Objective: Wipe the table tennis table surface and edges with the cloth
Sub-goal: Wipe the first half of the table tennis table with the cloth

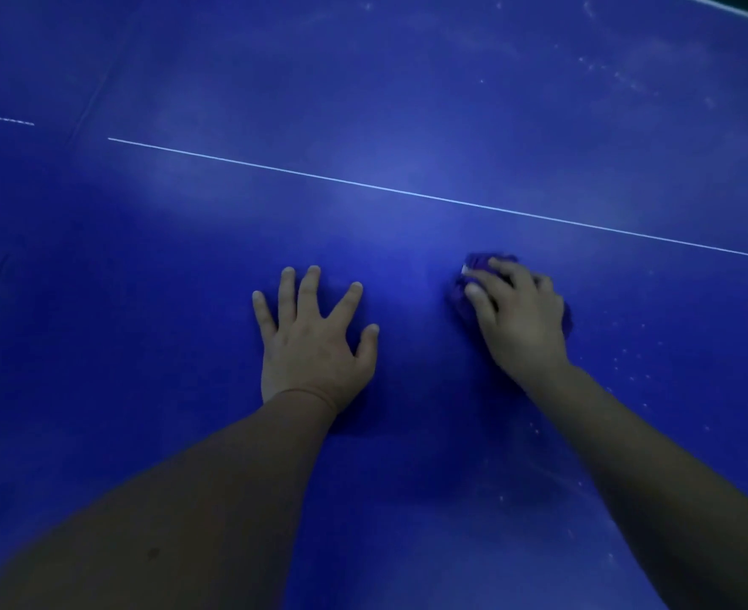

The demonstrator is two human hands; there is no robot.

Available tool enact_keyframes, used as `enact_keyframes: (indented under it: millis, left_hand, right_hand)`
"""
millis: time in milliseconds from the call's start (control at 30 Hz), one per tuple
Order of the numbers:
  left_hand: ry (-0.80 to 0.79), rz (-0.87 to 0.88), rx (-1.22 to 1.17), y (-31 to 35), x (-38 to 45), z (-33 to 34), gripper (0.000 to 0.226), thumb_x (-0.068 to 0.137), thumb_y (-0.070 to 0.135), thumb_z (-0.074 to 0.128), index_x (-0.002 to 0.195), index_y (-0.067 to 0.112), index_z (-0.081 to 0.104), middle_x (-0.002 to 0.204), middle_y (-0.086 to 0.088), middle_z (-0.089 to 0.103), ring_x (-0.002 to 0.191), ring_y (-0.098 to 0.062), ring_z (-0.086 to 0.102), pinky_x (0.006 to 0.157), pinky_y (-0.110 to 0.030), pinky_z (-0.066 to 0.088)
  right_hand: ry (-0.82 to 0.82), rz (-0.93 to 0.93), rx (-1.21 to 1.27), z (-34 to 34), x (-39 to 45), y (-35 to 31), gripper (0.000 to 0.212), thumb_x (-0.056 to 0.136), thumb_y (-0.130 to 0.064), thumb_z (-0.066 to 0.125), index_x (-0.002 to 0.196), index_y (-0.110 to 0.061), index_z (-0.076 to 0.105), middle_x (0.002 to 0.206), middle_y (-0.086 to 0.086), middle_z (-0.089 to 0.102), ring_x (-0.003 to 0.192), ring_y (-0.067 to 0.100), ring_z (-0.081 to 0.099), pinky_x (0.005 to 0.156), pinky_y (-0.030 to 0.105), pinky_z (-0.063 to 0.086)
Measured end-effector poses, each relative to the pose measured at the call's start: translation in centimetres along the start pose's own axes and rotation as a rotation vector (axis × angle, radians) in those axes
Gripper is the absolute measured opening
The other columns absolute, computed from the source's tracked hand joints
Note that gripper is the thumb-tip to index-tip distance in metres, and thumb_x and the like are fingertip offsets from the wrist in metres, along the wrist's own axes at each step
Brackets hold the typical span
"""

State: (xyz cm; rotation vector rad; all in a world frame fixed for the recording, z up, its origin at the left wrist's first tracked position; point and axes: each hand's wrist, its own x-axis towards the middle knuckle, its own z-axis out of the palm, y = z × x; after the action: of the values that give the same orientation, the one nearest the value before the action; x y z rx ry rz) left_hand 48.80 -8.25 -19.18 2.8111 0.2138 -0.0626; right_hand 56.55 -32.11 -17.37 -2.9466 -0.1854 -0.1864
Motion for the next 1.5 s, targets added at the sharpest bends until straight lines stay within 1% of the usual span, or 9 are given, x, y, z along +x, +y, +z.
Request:
enact_keyframes:
  millis: [167, 400, 633, 867, 933, 1100, 1333, 1400, 1500]
  left_hand:
    - [-0.016, 0.031, 0.032, -0.1, 0.2, 0.3, 0.064, 0.093, 0.069, 0.027, 0.153, 0.045, 0.029, 0.166, -0.007, 0.011, 0.154, -0.032, -0.006, 0.12, -0.061, -0.008]
    - [-0.046, 0.132, 0.047, -0.2, 0.0, 0.2, 0.063, 0.094, 0.068, 0.028, 0.153, 0.045, 0.031, 0.168, -0.006, 0.01, 0.154, -0.032, -0.005, 0.122, -0.06, -0.005]
    - [-0.058, 0.172, 0.043, 0.0, 0.0, 0.0, 0.06, 0.097, 0.061, 0.029, 0.153, 0.042, 0.033, 0.168, -0.009, 0.012, 0.155, -0.033, -0.002, 0.122, -0.059, -0.005]
    - [-0.096, 0.197, -0.081, -0.6, -0.6, -0.9, 0.056, 0.098, 0.051, 0.048, 0.151, 0.036, 0.042, 0.168, -0.005, 0.012, 0.155, -0.024, -0.002, 0.123, -0.051, -0.009]
    - [-0.142, 0.206, -0.076, -0.7, -1.1, -1.1, 0.058, 0.099, 0.048, 0.046, 0.154, 0.034, 0.037, 0.169, -0.004, 0.007, 0.155, -0.021, -0.005, 0.123, -0.047, -0.011]
    - [-0.099, 0.107, -0.076, 1.8, -6.1, -0.4, 0.057, 0.102, 0.044, 0.04, 0.156, 0.027, 0.034, 0.168, -0.008, 0.011, 0.156, -0.025, -0.002, 0.124, -0.049, -0.006]
    - [-0.137, 0.078, 0.106, 3.0, -12.1, 1.2, 0.069, 0.097, 0.052, 0.01, 0.161, 0.028, 0.011, 0.169, -0.007, 0.0, 0.155, -0.026, -0.009, 0.123, -0.054, -0.008]
    - [-0.137, 0.076, 0.116, 2.9, -11.9, 1.4, 0.069, 0.097, 0.053, 0.01, 0.161, 0.028, 0.011, 0.169, -0.007, 0.0, 0.155, -0.027, -0.01, 0.123, -0.055, -0.007]
    - [-0.147, 0.075, 0.121, 3.1, -11.8, 1.3, 0.07, 0.096, 0.053, 0.01, 0.161, 0.028, 0.011, 0.169, -0.007, -0.001, 0.155, -0.026, -0.01, 0.123, -0.055, -0.006]
  right_hand:
    - [-0.042, 0.065, -0.003, 1.3, 1.5, -3.7, 0.039, 0.104, -0.049, 0.04, 0.133, -0.036, 0.062, 0.149, -0.006, 0.047, 0.129, 0.034, 0.041, 0.099, 0.048, 0.036]
    - [-0.111, -0.353, -0.013, -0.6, -8.1, -0.6, 0.043, 0.102, -0.05, 0.039, 0.126, -0.03, 0.068, 0.142, -0.003, 0.056, 0.112, 0.035, 0.049, 0.09, 0.05, 0.044]
    - [-0.044, 0.036, -0.019, -0.2, -2.9, -0.6, 0.036, 0.102, -0.049, 0.044, 0.128, -0.036, 0.066, 0.144, -0.005, 0.053, 0.122, 0.036, 0.046, 0.092, 0.048, 0.04]
    - [-0.131, -0.591, 0.067, -1.5, -8.5, 0.8, 0.037, 0.099, -0.046, 0.046, 0.119, -0.029, 0.073, 0.136, -0.004, 0.061, 0.109, 0.037, 0.054, 0.089, 0.049, 0.043]
    - [-0.156, -0.617, 0.043, -1.9, -7.5, 1.6, 0.037, 0.099, -0.046, 0.046, 0.118, -0.029, 0.073, 0.137, -0.004, 0.061, 0.107, 0.038, 0.056, 0.086, 0.049, 0.044]
    - [-0.135, -0.348, 0.048, -0.9, -5.7, -0.6, 0.033, 0.101, -0.047, 0.049, 0.124, -0.035, 0.069, 0.143, -0.011, 0.055, 0.117, 0.031, 0.048, 0.093, 0.045, 0.036]
    - [-0.189, -0.873, 0.093, -2.5, -11.7, 4.1, 0.036, 0.103, -0.05, 0.042, 0.119, -0.033, 0.07, 0.138, -0.009, 0.06, 0.111, 0.031, 0.051, 0.09, 0.043, 0.04]
    - [-0.183, -0.819, 0.068, -2.6, -10.3, 4.7, 0.036, 0.1, -0.049, 0.045, 0.118, -0.033, 0.071, 0.137, -0.007, 0.061, 0.109, 0.033, 0.052, 0.088, 0.046, 0.044]
    - [-0.169, -0.507, 0.084, -2.0, -7.5, 1.8, 0.035, 0.099, -0.048, 0.046, 0.123, -0.037, 0.069, 0.141, -0.009, 0.057, 0.116, 0.035, 0.05, 0.093, 0.048, 0.038]
